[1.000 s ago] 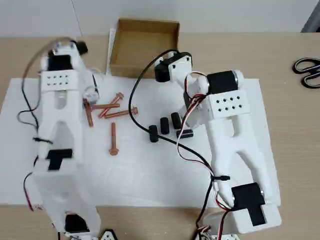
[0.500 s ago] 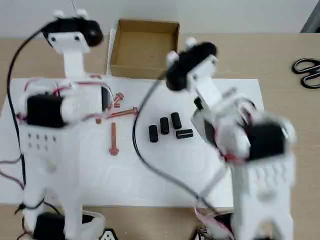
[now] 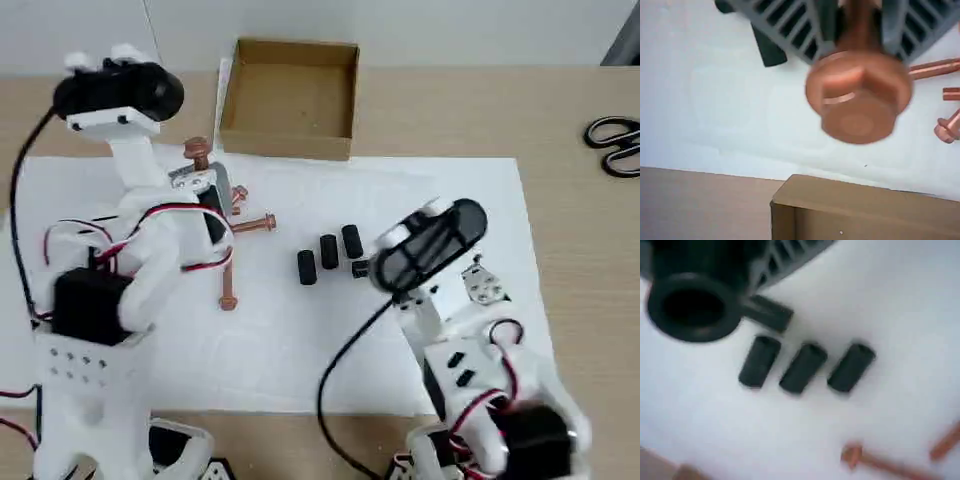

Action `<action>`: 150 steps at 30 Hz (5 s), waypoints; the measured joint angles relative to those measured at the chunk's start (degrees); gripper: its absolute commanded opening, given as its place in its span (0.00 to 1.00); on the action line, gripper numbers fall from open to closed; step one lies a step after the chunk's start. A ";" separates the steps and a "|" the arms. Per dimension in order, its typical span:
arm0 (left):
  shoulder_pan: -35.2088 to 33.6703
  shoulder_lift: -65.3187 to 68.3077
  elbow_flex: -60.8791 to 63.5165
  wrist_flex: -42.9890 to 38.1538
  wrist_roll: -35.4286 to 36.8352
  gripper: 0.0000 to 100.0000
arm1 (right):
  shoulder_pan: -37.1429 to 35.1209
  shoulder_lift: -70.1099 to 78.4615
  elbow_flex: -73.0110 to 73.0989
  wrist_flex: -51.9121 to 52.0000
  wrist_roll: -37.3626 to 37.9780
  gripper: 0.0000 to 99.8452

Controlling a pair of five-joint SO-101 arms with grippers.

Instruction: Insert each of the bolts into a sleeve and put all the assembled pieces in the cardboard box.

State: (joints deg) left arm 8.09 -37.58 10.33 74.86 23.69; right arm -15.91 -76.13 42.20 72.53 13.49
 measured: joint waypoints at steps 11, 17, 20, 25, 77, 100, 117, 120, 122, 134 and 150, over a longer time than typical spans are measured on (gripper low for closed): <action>8.09 -0.09 9.49 -17.85 0.97 0.01 | -7.30 -13.45 28.04 -18.37 -14.95 0.00; 15.74 -0.09 9.58 -24.35 0.97 0.01 | -9.32 -20.75 37.63 -22.33 -15.47 0.00; 19.78 -0.18 10.81 -24.97 -0.26 0.01 | -9.85 -24.88 41.58 -23.82 -15.47 0.00; 23.12 -0.53 16.97 -25.05 -0.26 0.01 | -9.93 -26.99 42.55 -24.09 -15.47 0.00; 26.81 -11.16 37.98 -37.63 -0.62 0.01 | -13.80 -26.99 42.90 -24.09 -15.47 0.00; 27.16 -12.40 45.36 -34.37 -0.62 0.02 | -13.89 -26.90 43.08 -24.09 -15.56 0.00; 21.89 -22.68 42.81 -16.97 -0.62 0.27 | -13.19 -26.99 42.99 -24.35 -15.47 0.00; 17.05 -25.49 42.81 -14.68 -0.88 0.27 | -13.45 -26.99 42.99 -25.41 -15.47 0.00; 12.40 -27.08 42.81 -13.54 -1.76 0.27 | -13.10 -26.99 42.99 -25.49 -15.47 0.00; -13.36 -35.87 42.73 -1.14 -8.18 0.27 | -11.08 -26.99 44.13 -25.49 -15.47 0.00; -22.77 -36.22 44.48 0.88 -9.76 0.27 | -6.42 2.37 21.89 -25.23 -15.47 0.00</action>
State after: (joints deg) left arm -14.68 -73.80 54.81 75.74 13.93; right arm -22.33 -73.76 64.09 47.30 -1.98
